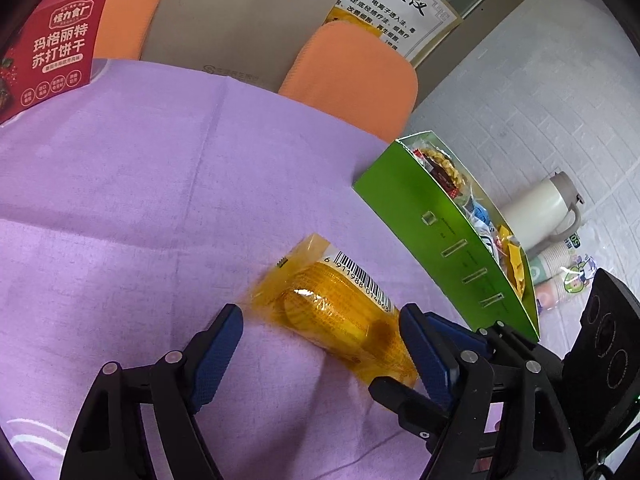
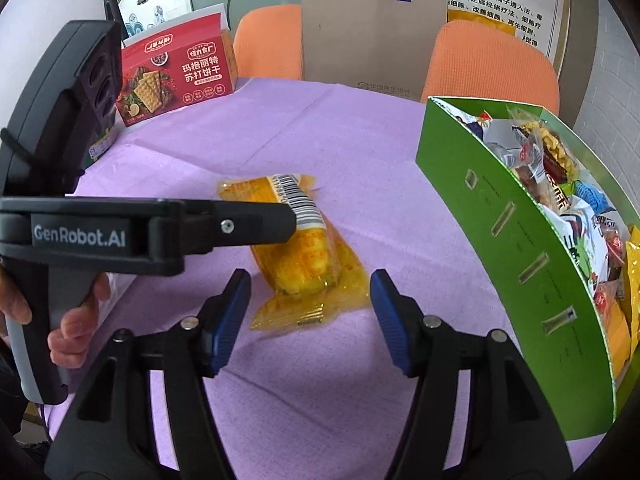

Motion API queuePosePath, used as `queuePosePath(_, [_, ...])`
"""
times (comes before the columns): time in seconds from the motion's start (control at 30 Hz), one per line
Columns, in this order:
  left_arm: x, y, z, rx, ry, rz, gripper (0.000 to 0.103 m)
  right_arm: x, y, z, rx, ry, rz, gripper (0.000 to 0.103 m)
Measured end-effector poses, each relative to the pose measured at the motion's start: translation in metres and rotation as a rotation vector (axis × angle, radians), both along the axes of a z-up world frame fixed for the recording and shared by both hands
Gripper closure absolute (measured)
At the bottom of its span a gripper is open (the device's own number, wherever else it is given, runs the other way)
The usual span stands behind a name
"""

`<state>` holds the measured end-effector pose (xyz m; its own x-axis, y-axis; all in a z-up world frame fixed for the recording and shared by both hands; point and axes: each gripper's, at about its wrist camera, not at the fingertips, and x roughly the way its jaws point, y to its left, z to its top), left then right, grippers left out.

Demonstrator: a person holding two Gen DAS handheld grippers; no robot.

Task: Organize snacks
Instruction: 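Grasp the yellow corn-shaped pastry bag with the right tool, then carry the yellow pastry bag into the green box and open the right tool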

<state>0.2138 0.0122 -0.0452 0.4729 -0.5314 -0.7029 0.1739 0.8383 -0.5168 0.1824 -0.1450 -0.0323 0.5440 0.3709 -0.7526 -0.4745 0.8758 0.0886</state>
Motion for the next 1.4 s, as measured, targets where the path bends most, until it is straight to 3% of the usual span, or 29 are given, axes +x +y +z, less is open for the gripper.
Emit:
queuePosePath(0.03, [0.001,-0.002,0.000,0.004,0.001,-0.003,0.030,0.001,0.001,-0.002,0.005,0.003,-0.001,0.041])
queuePosePath(0.07, [0.001,-0.003,-0.001,0.007,0.003,-0.008,0.041,0.001,0.002,-0.003,0.012,0.008,-0.003,0.043])
queuePosePath(0.13, [0.000,-0.007,-0.002,-0.002,-0.002,-0.008,0.046,0.001,0.003,-0.002,0.015,0.008,-0.014,0.052])
queuePosePath(0.2, [-0.003,-0.010,0.001,-0.024,-0.005,-0.016,0.060,0.000,0.004,0.000,0.030,0.014,-0.009,0.062])
queuePosePath(0.3, [-0.009,-0.019,0.010,0.014,-0.038,-0.027,0.063,-0.007,0.003,0.005,0.016,0.004,-0.012,0.066])
queuePosePath(0.53, [-0.023,-0.032,0.033,0.025,-0.086,-0.052,0.066,-0.026,-0.017,0.018,0.063,-0.027,-0.040,0.070])
queuePosePath(0.77, [-0.037,-0.062,0.092,0.022,-0.229,-0.102,0.066,-0.049,-0.051,0.065,0.127,-0.158,-0.099,0.071])
queuePosePath(1.0, [-0.023,-0.117,0.138,0.011,-0.331,-0.190,0.066,-0.046,-0.097,0.101,0.145,-0.261,-0.198,0.071])
queuePosePath(1.2, [0.010,-0.156,0.138,-0.013,-0.339,-0.253,0.066,-0.019,-0.130,0.104,0.124,-0.283,-0.267,0.071])
queuePosePath(1.4, [0.045,-0.177,0.110,0.016,-0.320,-0.258,0.066,0.018,-0.149,0.079,0.127,-0.242,-0.314,0.071])
